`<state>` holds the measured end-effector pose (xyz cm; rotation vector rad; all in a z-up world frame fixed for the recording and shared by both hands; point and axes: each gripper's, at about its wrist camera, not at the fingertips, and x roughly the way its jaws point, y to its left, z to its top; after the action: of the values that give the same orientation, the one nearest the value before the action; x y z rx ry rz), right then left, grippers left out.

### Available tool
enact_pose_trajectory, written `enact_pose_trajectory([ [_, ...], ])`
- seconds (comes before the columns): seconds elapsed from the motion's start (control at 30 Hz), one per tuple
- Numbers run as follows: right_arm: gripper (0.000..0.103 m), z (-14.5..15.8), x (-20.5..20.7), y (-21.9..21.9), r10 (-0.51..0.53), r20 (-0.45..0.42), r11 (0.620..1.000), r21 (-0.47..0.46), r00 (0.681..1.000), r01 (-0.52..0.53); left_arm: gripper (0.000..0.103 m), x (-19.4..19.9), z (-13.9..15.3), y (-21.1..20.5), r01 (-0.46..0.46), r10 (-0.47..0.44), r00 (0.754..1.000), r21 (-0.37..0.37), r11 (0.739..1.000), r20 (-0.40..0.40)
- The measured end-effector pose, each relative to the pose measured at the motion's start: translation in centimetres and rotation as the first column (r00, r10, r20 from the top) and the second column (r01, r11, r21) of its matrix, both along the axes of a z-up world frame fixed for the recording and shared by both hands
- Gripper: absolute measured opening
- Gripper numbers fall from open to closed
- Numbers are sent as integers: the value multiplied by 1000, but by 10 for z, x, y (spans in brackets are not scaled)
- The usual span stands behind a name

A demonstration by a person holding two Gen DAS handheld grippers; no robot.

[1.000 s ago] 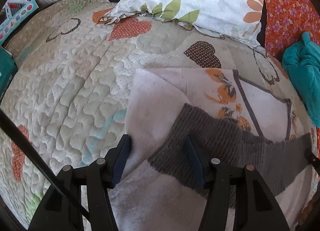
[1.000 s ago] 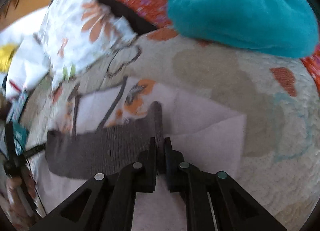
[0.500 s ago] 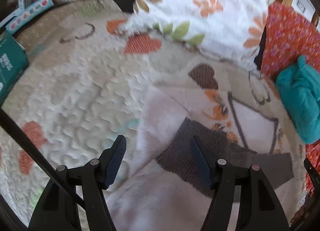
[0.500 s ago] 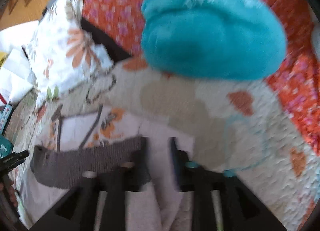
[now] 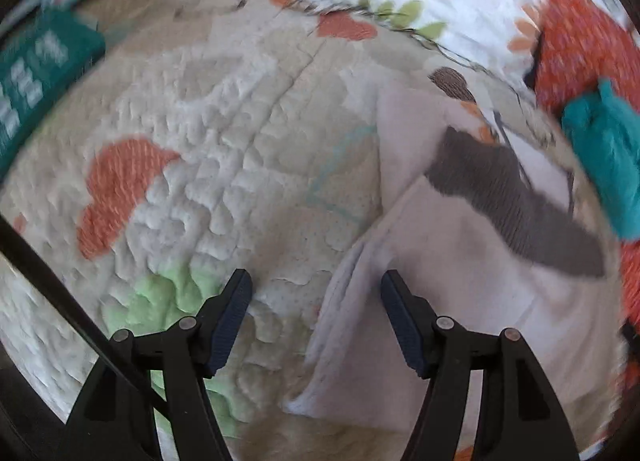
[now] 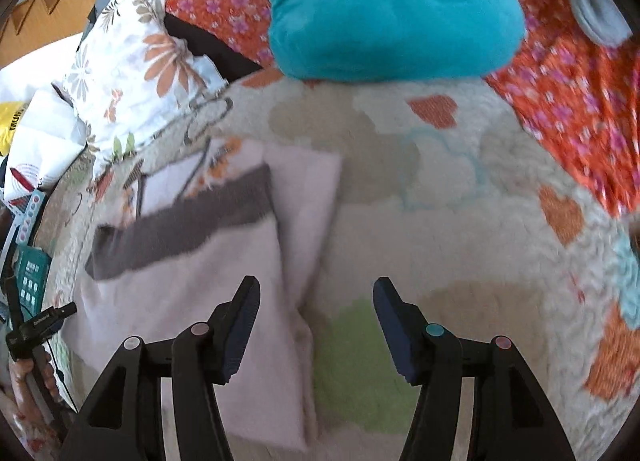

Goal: Fold small clothes

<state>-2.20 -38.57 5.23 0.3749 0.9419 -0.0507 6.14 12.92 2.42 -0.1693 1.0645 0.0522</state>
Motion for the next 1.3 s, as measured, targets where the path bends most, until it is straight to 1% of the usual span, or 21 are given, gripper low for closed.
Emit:
enact_pose_trajectory([
  [0.07, 64, -6, -7, -1, -3, -15, 999, 33, 1000, 4, 66, -5, 1, -5, 1, -2, 1000, 48, 999, 4],
  [0.1, 64, -11, -11, 0, -7, -20, 998, 68, 1000, 8, 66, -9, 3, -4, -16, 15, 1000, 45, 999, 6],
  [0.13, 64, -13, -14, 0, -9, -23, 995, 95, 1000, 11, 66, -11, 5, -2, -33, 32, 999, 30, 999, 9],
  [0.2, 64, -19, -17, 6, 0, -28, 989, 145, 1000, 4, 66, -20, 18, 3, -55, 57, 997, -50, 997, 46],
  [0.27, 64, -26, -15, 18, 28, -38, 989, 145, 999, -23, 66, -26, 27, 4, -53, 60, 996, -92, 994, 72],
  [0.4, 66, -35, -6, 36, 63, -32, 988, 140, 997, -58, 66, -34, 40, -2, -47, 62, 992, -131, 990, 114],
  [0.43, 63, -37, -4, 39, 65, -29, 988, 143, 997, -61, 66, -33, 40, -4, -43, 59, 992, -131, 990, 115],
  [0.5, 17, -37, -2, 43, 68, -24, 987, 151, 997, -63, 66, -30, 37, -8, -36, 49, 993, -123, 992, 105],
  [0.53, 14, -39, 0, 42, 85, -40, 977, 198, 996, -75, 66, -29, 35, -8, -34, 46, 994, -119, 992, 98],
  [0.57, 13, -37, -1, 38, 72, -51, 978, 201, 996, -61, 66, -29, 34, -7, -36, 47, 995, -118, 992, 92],
  [0.63, 13, -31, -6, 35, 63, -64, 989, 138, 996, -54, 66, -31, 34, -2, -49, 61, 994, -122, 991, 91],
  [0.73, 14, -34, -8, 34, 59, -88, 993, 105, 994, -49, 66, -29, 33, 8, -77, 89, 992, -129, 989, 89],
  [0.8, 22, -33, -7, 38, 63, -96, 997, 53, 993, -58, 66, -26, 29, 14, -94, 105, 992, -135, 986, 71],
  [0.83, 29, -32, -7, 38, 64, -93, 997, 37, 994, -61, 66, -25, 26, 15, -97, 107, 992, -140, 985, 61],
  [0.87, 32, -30, -7, 37, 62, -85, 998, 29, 994, -59, 66, -23, 22, 15, -98, 106, 993, -144, 985, 47],
  [0.93, 34, -23, -8, 31, 39, -63, 999, 34, 997, -37, 66, -19, 14, 11, -86, 89, 996, -135, 987, 16],
  [1.03, 38, -12, -13, 17, -24, -14, 998, 54, 1000, 25, 66, -13, -1, 1, -62, 58, 998, -89, 994, -38],
  [1.1, 40, -6, -17, 8, -67, 14, 995, 74, 998, 66, 66, -10, -4, -9, -46, 45, 998, -12, 999, -34],
  [1.17, 41, -1, -18, 1, -104, 38, 989, 105, 994, 100, 66, -8, -3, -13, -40, 41, 998, 19, 999, -38],
  [1.23, 41, 1, -18, -1, -125, 54, 985, 127, 991, 118, 66, -7, -2, -9, -59, 60, 997, 24, 998, -39],
  [1.3, 41, 5, -17, 5, -122, 70, 986, 125, 990, 112, 66, -5, 1, -1, -108, 110, 993, 52, 993, -34],
])
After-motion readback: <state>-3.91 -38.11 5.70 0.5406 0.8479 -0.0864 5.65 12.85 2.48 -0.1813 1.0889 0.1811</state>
